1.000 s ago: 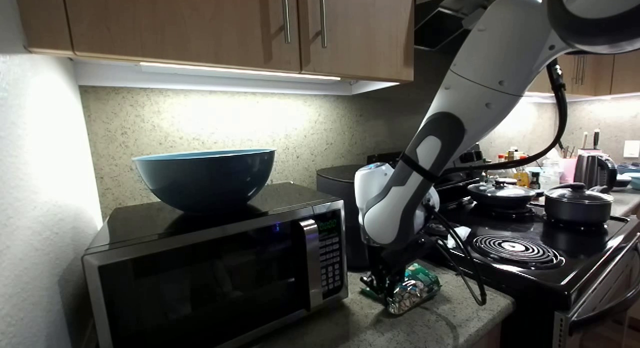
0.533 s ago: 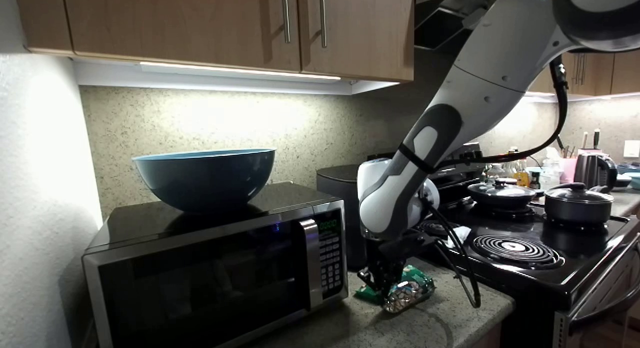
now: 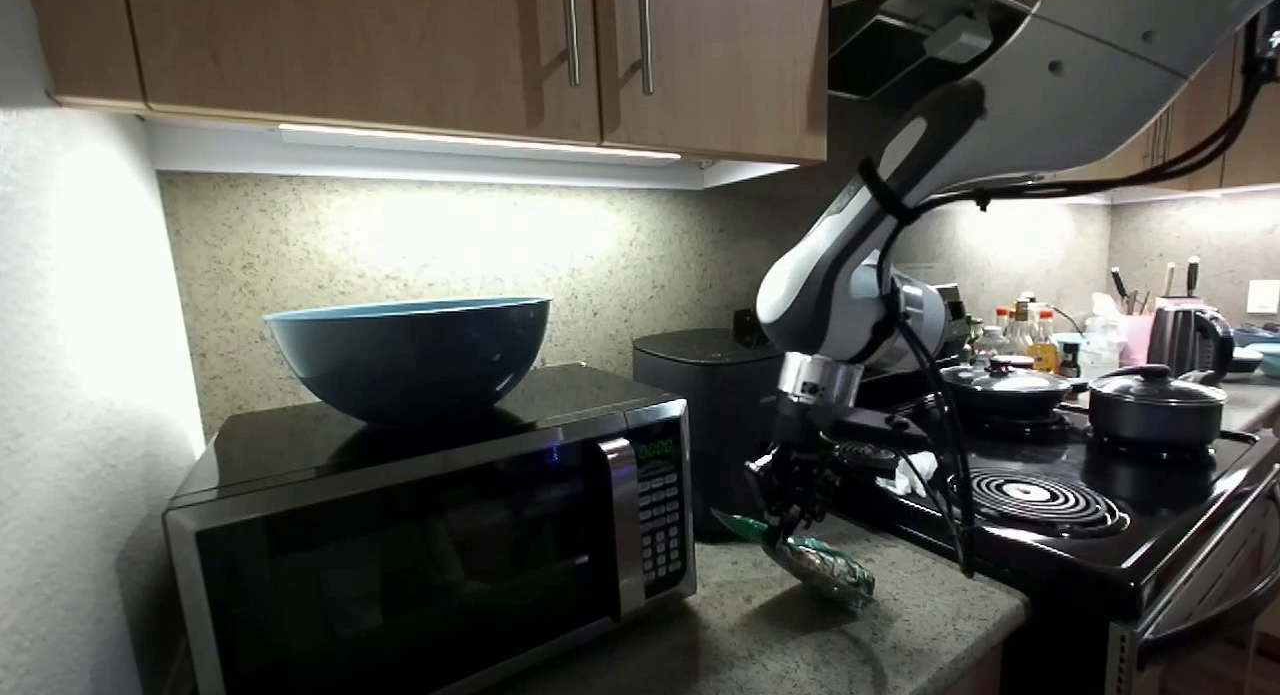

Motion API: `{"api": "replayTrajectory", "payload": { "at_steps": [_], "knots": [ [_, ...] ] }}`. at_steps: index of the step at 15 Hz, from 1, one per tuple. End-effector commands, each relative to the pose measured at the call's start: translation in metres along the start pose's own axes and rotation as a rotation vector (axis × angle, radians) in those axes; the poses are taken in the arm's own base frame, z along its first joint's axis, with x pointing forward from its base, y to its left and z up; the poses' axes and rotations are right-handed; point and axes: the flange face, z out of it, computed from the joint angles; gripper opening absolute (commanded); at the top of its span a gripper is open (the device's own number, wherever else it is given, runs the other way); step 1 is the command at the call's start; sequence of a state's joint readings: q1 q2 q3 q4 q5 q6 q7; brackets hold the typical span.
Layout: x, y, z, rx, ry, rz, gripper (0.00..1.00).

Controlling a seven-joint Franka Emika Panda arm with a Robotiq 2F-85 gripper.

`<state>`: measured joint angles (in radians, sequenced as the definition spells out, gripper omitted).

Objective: Put the green packet upright

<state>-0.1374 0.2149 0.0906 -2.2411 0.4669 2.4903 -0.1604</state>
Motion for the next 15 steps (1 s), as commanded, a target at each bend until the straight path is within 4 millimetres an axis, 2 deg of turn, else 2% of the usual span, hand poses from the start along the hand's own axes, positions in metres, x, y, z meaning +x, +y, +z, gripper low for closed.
{"api": "replayTrajectory", "payload": {
  "at_steps": [1,3,4,5,6,7,11,15],
  "knots": [
    [-0.021,0.020,-0.037,0.203,-0.037,0.003,0.02],
    [-0.024,0.032,-0.043,0.280,-0.056,0.018,0.02],
    [-0.015,0.024,-0.034,0.215,-0.058,0.025,0.02],
    [-0.015,0.030,-0.037,0.223,-0.058,0.030,0.06],
    [-0.014,0.032,-0.036,0.222,-0.059,0.034,0.06],
    [-0.015,0.031,-0.034,0.221,-0.062,0.032,0.02],
    [0.001,0.042,-0.012,0.192,-0.107,0.032,0.02],
    [0.006,0.041,-0.021,0.332,-0.116,-0.037,0.02]
  ]
}}
